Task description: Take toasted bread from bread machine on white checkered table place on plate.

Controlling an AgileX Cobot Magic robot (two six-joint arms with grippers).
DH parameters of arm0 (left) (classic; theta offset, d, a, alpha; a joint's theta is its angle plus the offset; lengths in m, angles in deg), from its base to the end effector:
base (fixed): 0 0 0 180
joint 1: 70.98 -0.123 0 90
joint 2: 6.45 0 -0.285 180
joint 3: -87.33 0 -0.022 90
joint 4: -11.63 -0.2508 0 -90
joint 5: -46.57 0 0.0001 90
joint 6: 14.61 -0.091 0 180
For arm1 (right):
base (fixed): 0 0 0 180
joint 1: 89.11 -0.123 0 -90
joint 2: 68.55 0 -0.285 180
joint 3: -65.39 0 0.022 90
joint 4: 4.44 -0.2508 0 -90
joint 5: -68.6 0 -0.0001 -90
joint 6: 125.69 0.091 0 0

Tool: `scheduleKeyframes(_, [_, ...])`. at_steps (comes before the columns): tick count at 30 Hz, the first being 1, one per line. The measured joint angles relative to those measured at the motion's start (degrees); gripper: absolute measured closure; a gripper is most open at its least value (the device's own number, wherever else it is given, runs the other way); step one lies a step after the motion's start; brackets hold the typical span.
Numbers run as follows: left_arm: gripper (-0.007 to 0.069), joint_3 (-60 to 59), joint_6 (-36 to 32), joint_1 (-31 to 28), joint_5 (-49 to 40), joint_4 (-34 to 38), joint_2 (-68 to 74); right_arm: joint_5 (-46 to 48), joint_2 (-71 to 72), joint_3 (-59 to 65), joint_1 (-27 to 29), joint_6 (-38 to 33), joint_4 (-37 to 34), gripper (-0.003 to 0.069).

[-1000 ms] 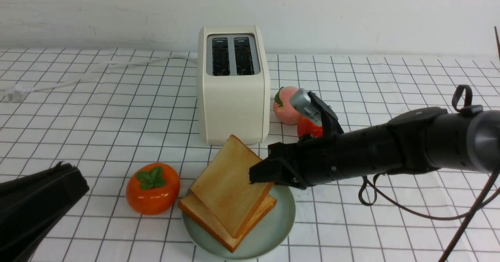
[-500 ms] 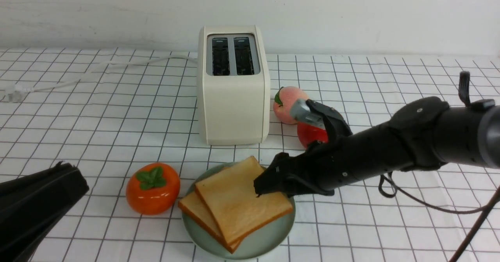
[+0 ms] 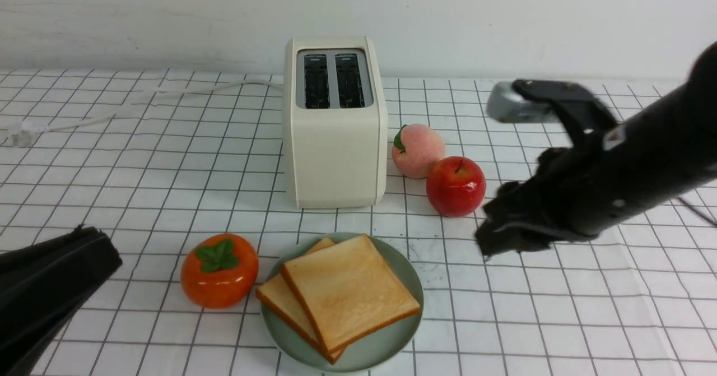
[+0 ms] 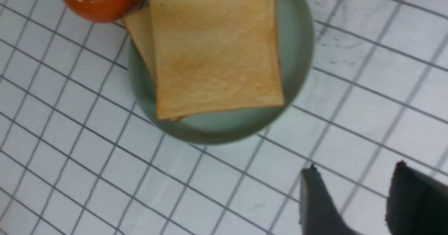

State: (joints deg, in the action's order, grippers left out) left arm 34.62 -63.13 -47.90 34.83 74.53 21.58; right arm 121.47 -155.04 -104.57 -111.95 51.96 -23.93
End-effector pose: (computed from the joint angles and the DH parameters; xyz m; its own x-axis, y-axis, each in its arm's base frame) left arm 0.0687 -0.0473 0.3250 -0.0724 -0.2257 -0.9715 0.5505 0.8032 -0.2276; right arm 0.2495 0.1314 0.3266 -0.8535 -0.1831 -0.4879 -0.3663 0.8767 0.3117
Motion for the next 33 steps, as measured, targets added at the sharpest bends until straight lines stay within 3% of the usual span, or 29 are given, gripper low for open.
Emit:
scheduleKeyframes(1, [0.0591, 0.00, -0.24, 0.00, 0.32, 0.00, 0.00, 0.00, 0.00, 0.01, 0.00, 0.46, 0.58, 0.0412])
scheduleKeyframes(4, [0.0622, 0.00, -3.41, 0.00, 4.97, 0.06, -0.26, 9.07, 9.64, -0.06, 0.00, 8.53, 9.71, 0.0631])
scheduleKeyframes(7, [0.0638, 0.00, -4.05, 0.00, 4.96, 0.11, -1.45, 14.32, 16.10, 1.06, 0.00, 13.07, 14.25, 0.0673])
scheduleKeyframes(11, [0.0638, -0.86, -4.11, 0.00, 3.36, 0.25, -6.27, 17.98, 26.88, 7.45, 0.00, 17.74, 18.23, 0.0668])
scheduleKeyframes(19, [0.0638, -9.70, -4.11, 0.00, 2.43, 0.31, -14.73, 17.55, 46.75, 23.10, 0.00, 22.91, 18.43, 0.0665])
scheduleKeyframes(33, [0.0638, -18.86, -4.11, 0.00, 2.43, 0.31, -14.94, 19.15, 56.40, 28.10, 0.00, 23.66, 18.43, 0.0652])
